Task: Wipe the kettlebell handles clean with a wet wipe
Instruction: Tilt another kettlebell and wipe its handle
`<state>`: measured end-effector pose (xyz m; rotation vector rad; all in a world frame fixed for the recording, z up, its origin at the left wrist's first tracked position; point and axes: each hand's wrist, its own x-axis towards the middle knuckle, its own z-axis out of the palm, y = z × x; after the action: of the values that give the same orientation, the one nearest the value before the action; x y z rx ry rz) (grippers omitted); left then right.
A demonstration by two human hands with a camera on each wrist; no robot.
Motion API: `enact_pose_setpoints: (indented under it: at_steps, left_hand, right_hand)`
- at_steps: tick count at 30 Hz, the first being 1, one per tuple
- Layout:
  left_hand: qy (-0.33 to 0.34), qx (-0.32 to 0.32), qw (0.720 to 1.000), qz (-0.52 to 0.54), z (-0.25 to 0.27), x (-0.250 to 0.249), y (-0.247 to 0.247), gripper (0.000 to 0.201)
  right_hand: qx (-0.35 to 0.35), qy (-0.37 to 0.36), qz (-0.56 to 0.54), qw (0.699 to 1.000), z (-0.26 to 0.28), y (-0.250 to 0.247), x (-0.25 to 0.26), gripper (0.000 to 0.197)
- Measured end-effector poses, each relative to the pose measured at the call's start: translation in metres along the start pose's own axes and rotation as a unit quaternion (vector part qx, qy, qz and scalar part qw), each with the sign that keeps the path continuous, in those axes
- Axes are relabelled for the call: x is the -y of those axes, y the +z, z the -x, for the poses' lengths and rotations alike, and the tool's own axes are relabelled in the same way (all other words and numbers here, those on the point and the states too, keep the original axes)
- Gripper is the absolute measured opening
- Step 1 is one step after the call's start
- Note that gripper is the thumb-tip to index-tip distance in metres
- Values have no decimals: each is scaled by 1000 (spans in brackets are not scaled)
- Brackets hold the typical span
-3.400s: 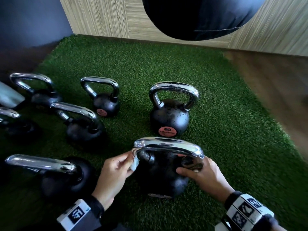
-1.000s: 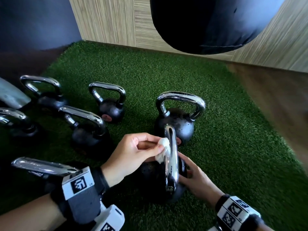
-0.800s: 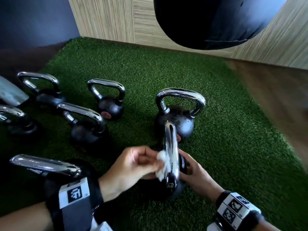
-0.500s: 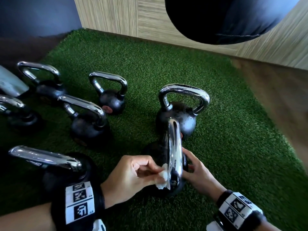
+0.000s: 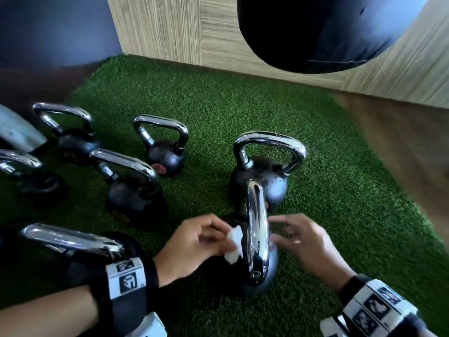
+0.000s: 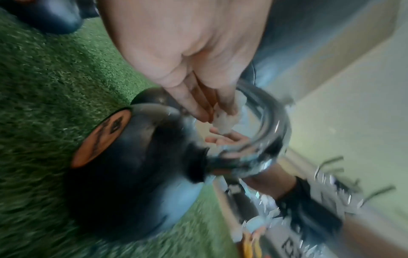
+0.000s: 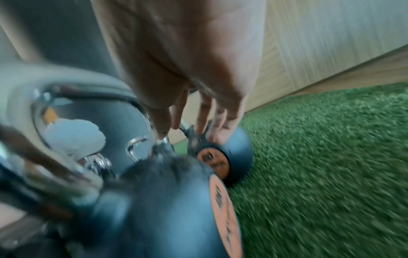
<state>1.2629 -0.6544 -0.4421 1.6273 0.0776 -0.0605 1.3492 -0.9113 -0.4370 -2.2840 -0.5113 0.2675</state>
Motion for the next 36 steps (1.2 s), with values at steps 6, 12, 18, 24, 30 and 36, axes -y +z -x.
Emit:
enact_pose_setpoints:
  at_steps: [6,12,18,24,30,36]
  left_hand:
    - [-31,-49,974,221,-20,-70,1,26]
    - [-23,-18,973,229,-24,-90,15,11]
    - [-23,11,985,168,-25,-93,20,30]
    - [76,-16,993,-93,-19,-52,-6,44]
    - [98,154,843,-506,-9,13,6,146]
    - [112,52,820,-560,-14,43,39,143]
  right_hand:
    - [-136,-147,-112,973,-10,-29,75,25]
    - [-127,-177,-163,962,-8,-28,105,34]
    - [-175,-125,-197,956,-10,-22,95,44]
    - [-183,-56,-219,957,-11,-34,76,32]
    - [-220,43,-237,945,-10,-30,39,41]
    - [-198,80,-205,955,-7,-24,21,20]
